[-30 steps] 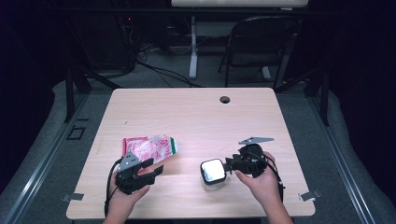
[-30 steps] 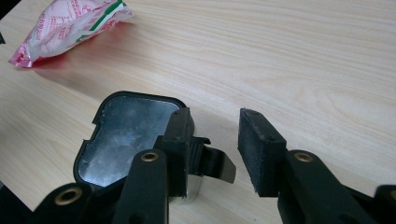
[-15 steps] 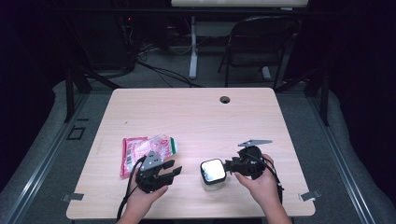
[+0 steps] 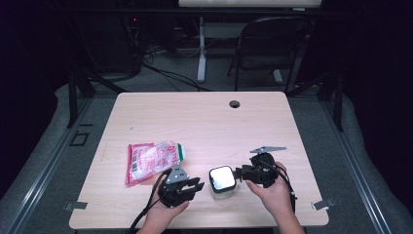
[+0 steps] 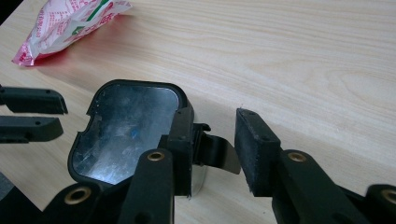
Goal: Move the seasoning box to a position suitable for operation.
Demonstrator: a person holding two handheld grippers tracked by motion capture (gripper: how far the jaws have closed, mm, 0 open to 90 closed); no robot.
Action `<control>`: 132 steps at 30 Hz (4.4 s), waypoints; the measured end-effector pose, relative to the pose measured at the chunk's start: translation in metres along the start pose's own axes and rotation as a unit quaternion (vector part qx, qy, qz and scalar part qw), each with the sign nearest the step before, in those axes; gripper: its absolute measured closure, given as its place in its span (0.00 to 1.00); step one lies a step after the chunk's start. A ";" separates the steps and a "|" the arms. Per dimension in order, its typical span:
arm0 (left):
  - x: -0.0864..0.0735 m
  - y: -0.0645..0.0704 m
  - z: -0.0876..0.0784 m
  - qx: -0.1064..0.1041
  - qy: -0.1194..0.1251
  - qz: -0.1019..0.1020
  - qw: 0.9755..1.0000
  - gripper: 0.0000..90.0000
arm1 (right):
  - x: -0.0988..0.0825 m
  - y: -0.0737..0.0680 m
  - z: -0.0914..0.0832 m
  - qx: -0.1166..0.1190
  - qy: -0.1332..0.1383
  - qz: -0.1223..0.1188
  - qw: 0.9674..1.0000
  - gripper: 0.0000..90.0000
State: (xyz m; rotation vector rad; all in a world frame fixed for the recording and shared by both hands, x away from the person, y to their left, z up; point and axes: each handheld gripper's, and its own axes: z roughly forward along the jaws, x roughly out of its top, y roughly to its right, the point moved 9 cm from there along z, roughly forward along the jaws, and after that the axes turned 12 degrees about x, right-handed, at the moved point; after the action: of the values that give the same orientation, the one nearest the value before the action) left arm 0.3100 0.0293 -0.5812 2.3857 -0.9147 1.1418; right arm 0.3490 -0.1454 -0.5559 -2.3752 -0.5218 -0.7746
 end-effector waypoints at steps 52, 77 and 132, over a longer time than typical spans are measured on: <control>0.017 0.024 0.001 -0.012 0.011 0.055 0.998 0.96 | 0.002 -0.008 -0.010 0.003 0.003 -0.025 1.000 0.75; 0.037 0.028 0.000 -0.008 0.016 0.048 0.999 0.86 | -0.022 -0.042 -0.013 0.038 0.005 -0.102 0.994 0.52; 0.043 0.006 0.028 0.037 -0.005 0.039 0.999 0.63 | -0.021 -0.046 -0.002 0.024 0.009 -0.144 0.989 0.50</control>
State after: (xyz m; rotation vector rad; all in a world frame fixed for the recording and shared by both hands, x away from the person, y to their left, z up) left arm 0.3423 -0.0075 -0.5642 2.4356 -0.9929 1.2135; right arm 0.3081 -0.1159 -0.5491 -2.2737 -0.8805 -0.8971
